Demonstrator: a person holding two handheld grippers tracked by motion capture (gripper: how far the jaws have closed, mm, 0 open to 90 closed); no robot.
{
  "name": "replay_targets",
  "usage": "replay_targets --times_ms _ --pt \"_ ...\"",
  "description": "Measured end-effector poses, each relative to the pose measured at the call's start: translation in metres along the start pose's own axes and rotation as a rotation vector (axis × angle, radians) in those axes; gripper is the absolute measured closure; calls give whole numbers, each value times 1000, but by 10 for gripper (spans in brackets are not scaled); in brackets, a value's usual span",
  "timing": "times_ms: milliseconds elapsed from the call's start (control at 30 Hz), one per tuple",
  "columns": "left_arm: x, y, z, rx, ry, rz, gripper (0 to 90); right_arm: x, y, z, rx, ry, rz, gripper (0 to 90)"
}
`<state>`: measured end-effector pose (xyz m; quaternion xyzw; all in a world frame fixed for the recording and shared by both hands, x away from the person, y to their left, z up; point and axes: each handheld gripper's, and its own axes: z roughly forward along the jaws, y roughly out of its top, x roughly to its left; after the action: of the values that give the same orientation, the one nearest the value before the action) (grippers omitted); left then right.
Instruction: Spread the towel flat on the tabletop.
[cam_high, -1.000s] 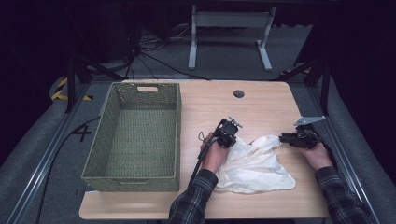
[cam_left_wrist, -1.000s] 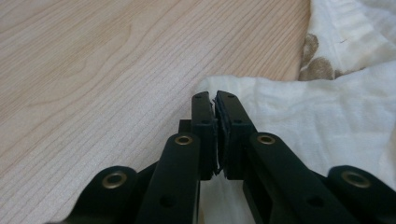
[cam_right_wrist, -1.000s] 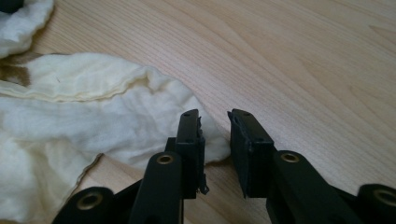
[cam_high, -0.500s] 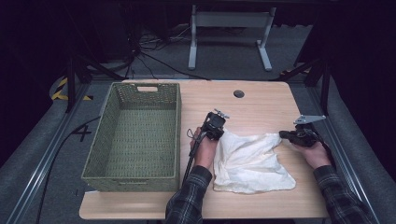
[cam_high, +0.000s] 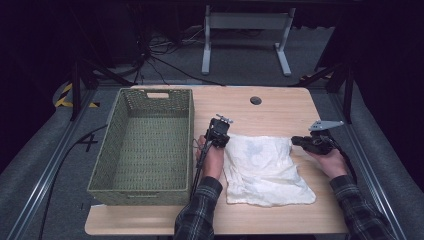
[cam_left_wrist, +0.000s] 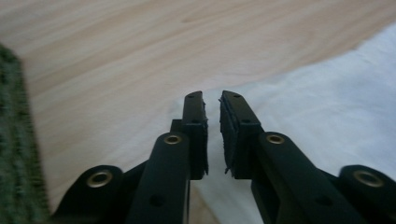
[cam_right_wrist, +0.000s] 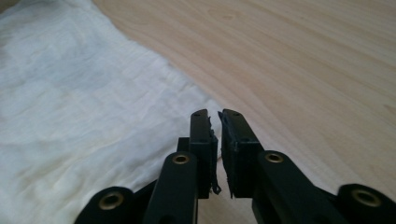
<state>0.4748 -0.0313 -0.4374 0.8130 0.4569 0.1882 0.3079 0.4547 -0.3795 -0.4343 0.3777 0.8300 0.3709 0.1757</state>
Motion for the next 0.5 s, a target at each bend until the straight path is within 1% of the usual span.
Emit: replay_targets --times_ms 33,67,100,133,167,233,267,367,400,433,467,500 --pt "-3 -1 -2 4 -22 7 784 3 -2 -2 1 29 4 864" --pt "-7 -2 -6 8 -55 13 785 6 -3 -4 8 39 -2 870" --pt "-7 -2 -6 8 -55 13 795 6 -3 -4 8 39 -2 870" --pt "-10 -3 -9 13 -78 24 812 11 -7 -7 7 71 -3 882" --pt "-13 -4 -13 19 -88 37 812 11 -7 -7 7 71 -3 882" --pt "-21 -9 -19 34 -112 63 842 18 -10 -10 18 95 -10 888" --pt "-27 -16 -24 61 -135 87 869 24 -13 -11 32 122 -16 888" --pt "-34 -27 -30 75 -151 110 885 31 -18 -10 52 138 -27 888" --pt "-34 -27 -30 75 -151 110 886 32 -19 -9 64 145 -31 889" --pt "-38 -37 -32 86 -163 118 886 34 -22 -7 78 150 -34 889" --pt "-38 -39 -33 94 -164 129 887 36 -23 -6 87 151 -38 890" --pt "-39 -43 -33 98 -173 126 886 37 -24 -6 93 154 -40 890"
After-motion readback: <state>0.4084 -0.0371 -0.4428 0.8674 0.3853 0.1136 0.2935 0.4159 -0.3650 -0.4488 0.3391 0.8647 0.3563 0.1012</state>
